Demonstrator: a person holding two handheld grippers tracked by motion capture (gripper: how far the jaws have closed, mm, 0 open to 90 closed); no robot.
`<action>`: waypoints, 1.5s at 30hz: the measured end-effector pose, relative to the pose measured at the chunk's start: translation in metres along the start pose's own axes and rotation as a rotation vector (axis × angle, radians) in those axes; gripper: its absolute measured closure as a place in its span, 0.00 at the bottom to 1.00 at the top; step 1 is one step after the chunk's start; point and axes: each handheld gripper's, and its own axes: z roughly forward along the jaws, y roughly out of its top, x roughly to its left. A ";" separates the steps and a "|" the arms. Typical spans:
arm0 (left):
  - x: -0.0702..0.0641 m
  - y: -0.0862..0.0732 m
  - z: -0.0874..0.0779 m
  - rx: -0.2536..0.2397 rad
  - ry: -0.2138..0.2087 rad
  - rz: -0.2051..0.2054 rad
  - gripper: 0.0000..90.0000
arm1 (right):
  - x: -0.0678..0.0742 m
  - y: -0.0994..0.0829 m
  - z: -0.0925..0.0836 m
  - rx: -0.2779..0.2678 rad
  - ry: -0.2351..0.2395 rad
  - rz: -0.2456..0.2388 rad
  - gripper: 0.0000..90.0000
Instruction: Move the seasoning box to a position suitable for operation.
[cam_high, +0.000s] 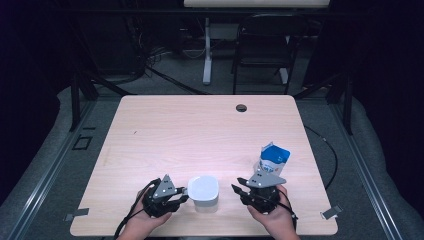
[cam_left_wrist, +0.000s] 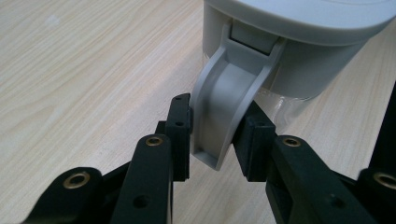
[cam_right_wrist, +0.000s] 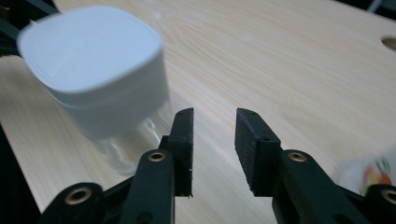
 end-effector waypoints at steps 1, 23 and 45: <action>0.000 0.000 0.000 0.000 0.000 0.000 0.78 | 0.002 0.005 0.002 0.000 0.017 -0.004 0.81; 0.002 -0.004 -0.003 -0.016 -0.021 -0.021 0.76 | 0.005 0.019 0.025 -0.024 0.117 0.017 0.86; 0.015 0.014 -0.049 -0.156 -0.080 -0.112 0.74 | 0.003 0.022 0.010 -0.048 0.097 0.052 0.93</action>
